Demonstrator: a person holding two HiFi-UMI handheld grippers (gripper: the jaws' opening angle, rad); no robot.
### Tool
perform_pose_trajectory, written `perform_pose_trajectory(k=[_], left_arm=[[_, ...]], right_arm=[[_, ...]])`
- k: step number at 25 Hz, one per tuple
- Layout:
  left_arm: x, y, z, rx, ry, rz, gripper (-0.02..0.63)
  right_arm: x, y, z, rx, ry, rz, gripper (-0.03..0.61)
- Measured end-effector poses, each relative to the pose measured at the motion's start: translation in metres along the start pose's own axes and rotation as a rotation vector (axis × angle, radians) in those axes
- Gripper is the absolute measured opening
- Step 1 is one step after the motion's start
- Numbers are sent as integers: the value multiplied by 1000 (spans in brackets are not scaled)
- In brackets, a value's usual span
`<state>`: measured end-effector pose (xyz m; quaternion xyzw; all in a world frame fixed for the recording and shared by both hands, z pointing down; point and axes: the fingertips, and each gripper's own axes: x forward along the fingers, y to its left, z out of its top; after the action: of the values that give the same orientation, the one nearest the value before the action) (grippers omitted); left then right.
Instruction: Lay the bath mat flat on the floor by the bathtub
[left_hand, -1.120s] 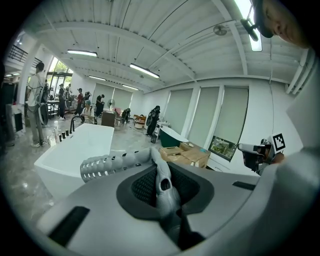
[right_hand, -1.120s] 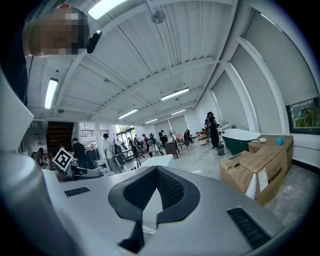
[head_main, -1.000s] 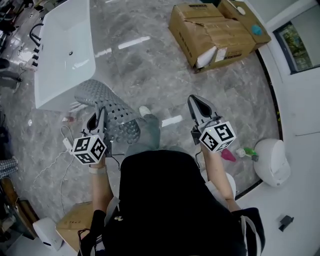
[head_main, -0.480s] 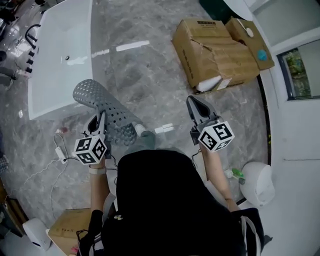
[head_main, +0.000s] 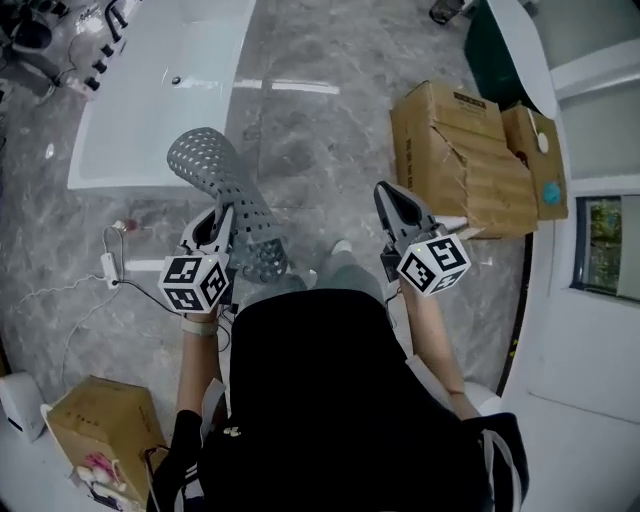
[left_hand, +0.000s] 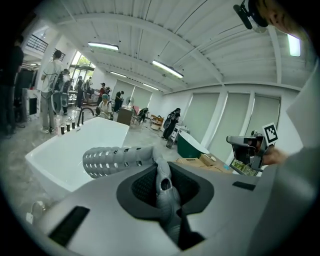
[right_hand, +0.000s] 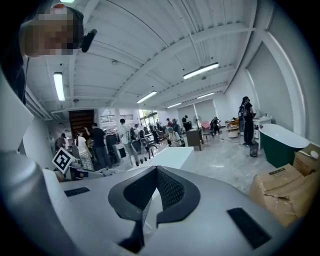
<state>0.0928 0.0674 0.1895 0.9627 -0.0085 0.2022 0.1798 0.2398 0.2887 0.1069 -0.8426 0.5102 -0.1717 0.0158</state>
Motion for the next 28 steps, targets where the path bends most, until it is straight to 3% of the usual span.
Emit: perform_pose_trajectory(k=[7, 16, 24, 28], left_arm=[[5, 36, 16, -117, -65, 172, 55], [-10, 83, 17, -289, -153, 511, 55], [-36, 90, 4, -431, -213, 772, 55], [-50, 88, -13, -473, -223, 854, 56]], right_arm=[[107, 8, 13, -51, 91, 257, 26], [227, 65, -10, -156, 294, 732, 28], [250, 123, -68, -245, 485, 1121, 31], [241, 143, -113, -301, 572, 1265, 117]])
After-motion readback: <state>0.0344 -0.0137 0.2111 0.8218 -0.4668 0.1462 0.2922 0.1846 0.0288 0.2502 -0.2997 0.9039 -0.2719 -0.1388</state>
